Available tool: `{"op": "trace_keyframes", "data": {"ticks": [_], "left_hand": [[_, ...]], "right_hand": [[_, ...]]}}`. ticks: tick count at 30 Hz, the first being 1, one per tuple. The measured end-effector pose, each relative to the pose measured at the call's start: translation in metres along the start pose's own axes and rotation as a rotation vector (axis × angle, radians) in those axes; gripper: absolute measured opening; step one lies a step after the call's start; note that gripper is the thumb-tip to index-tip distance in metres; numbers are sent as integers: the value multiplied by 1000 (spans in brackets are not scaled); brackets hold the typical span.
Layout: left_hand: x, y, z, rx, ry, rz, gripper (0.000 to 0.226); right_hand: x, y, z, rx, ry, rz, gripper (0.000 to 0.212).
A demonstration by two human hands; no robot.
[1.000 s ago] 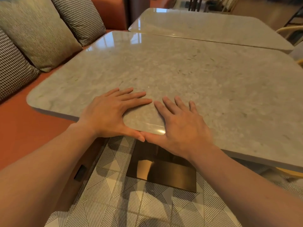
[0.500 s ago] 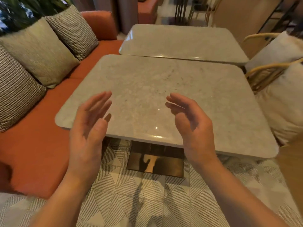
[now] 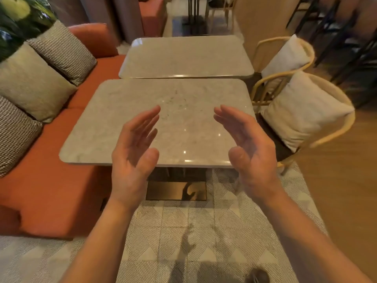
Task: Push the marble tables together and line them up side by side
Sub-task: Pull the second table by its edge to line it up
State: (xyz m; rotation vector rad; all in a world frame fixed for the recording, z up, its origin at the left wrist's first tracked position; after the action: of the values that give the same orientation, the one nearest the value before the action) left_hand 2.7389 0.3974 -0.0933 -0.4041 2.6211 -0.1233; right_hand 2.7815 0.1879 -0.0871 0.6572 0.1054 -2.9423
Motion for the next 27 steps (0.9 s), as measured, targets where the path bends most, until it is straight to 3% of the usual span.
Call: {"op": "trace_keyframes", "data": {"ticks": [10,27], "left_hand": [[-16,-174,26,-25,-44,-115,64],[-141,-350,104,-70,-95,-346,77]], "right_hand": [[-66,163,-11,-49,8,127,83],[-277,281,-89,-75,56,454,89]]}}
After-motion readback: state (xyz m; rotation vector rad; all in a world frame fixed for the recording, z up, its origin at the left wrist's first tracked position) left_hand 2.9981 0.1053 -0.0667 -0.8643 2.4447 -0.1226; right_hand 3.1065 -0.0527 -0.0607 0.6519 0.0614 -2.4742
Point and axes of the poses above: each hand's wrist, its own x-axis away from the middle knuckle, its own y-axis out of the back of the hand, z = x × y, the point moved 7 cm from there along -x, towards the middle knuckle, and after that the axes turned 7 degrees about -z, right-handed, at the moved point
